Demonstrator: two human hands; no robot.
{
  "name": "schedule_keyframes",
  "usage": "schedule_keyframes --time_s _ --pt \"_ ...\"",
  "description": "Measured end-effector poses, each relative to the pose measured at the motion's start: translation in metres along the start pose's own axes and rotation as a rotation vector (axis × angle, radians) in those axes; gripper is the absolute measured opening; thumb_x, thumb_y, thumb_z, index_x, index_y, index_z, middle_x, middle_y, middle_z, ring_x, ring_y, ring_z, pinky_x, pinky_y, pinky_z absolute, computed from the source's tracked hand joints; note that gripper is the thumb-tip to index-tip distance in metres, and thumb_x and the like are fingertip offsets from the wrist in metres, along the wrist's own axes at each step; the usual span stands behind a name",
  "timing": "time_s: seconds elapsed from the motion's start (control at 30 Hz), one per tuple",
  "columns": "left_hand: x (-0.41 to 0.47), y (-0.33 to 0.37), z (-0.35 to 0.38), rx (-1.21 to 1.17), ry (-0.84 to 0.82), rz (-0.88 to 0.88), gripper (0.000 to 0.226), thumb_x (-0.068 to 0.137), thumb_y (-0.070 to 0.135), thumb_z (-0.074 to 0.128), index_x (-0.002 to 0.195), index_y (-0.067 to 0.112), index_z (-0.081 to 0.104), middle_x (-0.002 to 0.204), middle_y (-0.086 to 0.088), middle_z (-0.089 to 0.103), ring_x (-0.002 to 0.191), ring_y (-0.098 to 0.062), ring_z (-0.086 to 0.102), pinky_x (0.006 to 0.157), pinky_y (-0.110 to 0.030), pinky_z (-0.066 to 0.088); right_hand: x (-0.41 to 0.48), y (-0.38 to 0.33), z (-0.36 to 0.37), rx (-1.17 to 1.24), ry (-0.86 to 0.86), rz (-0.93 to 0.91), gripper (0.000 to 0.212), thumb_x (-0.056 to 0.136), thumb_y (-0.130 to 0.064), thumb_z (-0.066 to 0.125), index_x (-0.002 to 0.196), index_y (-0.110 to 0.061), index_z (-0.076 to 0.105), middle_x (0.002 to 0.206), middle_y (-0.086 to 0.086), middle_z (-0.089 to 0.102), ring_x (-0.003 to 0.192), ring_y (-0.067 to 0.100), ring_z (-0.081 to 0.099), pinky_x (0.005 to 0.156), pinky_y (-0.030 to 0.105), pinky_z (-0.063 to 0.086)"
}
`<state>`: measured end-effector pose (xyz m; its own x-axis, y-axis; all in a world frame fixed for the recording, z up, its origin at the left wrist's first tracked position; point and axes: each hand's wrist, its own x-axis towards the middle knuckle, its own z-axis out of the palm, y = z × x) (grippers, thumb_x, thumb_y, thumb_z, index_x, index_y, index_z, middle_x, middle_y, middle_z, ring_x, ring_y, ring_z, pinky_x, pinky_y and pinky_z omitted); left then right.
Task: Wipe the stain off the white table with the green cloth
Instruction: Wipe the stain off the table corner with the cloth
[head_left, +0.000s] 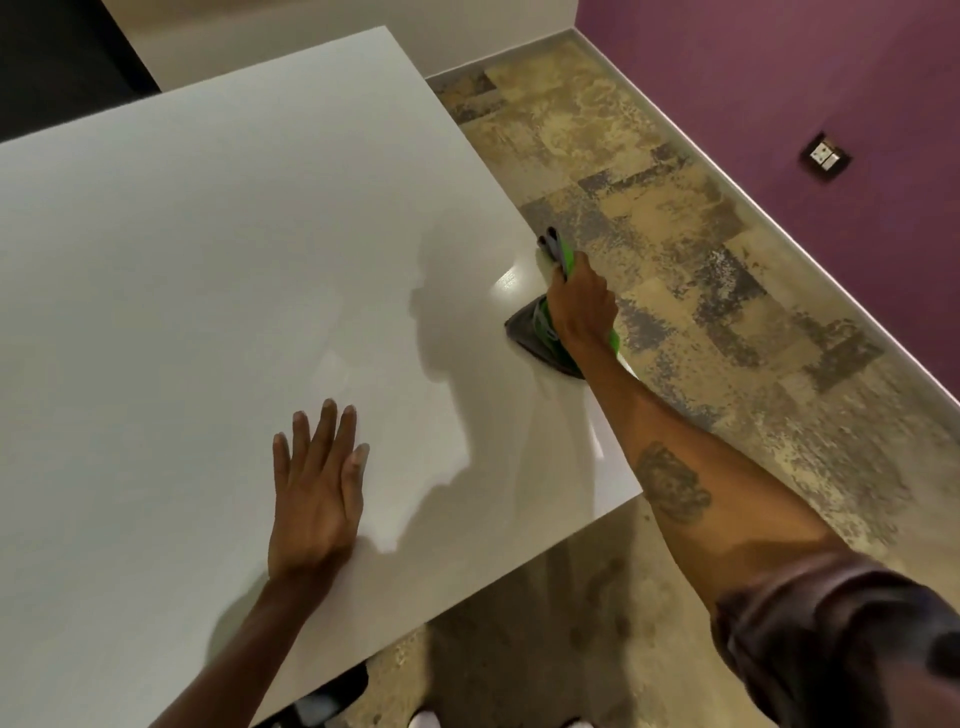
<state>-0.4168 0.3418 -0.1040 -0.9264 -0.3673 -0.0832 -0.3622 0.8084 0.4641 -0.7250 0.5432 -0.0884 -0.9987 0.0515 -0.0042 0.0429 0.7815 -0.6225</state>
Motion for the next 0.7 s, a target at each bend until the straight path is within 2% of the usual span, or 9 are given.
schedule_keyframes --time_s 0.13,0.33,0.57,0.7 --pt "0.003 -0.004 0.002 -0.017 0.015 0.007 0.058 0.107 0.05 0.013 0.162 0.032 0.009 0.169 0.017 -0.001 0.157 -0.008 -0.01 0.126 -0.03 -0.012 0.031 -0.017 0.013 -0.011 -0.035 -0.074 0.03 0.097 -0.028 0.044 0.12 -0.013 0.055 0.113 0.022 0.065 0.103 0.044 0.059 0.083 0.046 0.044" --pt "0.006 -0.008 0.002 0.005 0.05 0.006 0.056 0.109 0.046 0.015 0.161 0.027 0.016 0.17 0.012 0.008 0.157 -0.008 -0.006 0.127 -0.031 -0.009 0.049 -0.021 0.022 -0.026 -0.1 -0.076 0.03 0.094 -0.027 0.045 0.117 -0.011 0.058 0.113 0.021 0.064 0.103 0.043 0.058 0.077 0.04 0.037" --pt "0.007 -0.004 0.0 0.039 0.055 -0.005 0.06 0.108 0.046 0.012 0.16 0.019 0.024 0.168 0.002 0.018 0.158 -0.021 0.003 0.129 -0.046 0.001 0.029 0.009 0.005 -0.008 -0.109 -0.038 0.03 0.094 -0.033 0.046 0.105 -0.009 0.06 0.103 0.018 0.066 0.092 0.036 0.059 0.074 0.038 0.039" --pt "0.003 -0.002 -0.002 0.052 0.066 0.003 0.06 0.108 0.045 0.011 0.159 0.018 0.026 0.168 -0.001 0.021 0.158 -0.026 0.006 0.128 -0.049 0.004 0.002 0.035 -0.013 -0.006 -0.096 -0.027 0.031 0.094 -0.036 0.045 0.098 -0.01 0.061 0.086 0.009 0.057 0.078 0.026 0.048 0.071 0.034 0.035"
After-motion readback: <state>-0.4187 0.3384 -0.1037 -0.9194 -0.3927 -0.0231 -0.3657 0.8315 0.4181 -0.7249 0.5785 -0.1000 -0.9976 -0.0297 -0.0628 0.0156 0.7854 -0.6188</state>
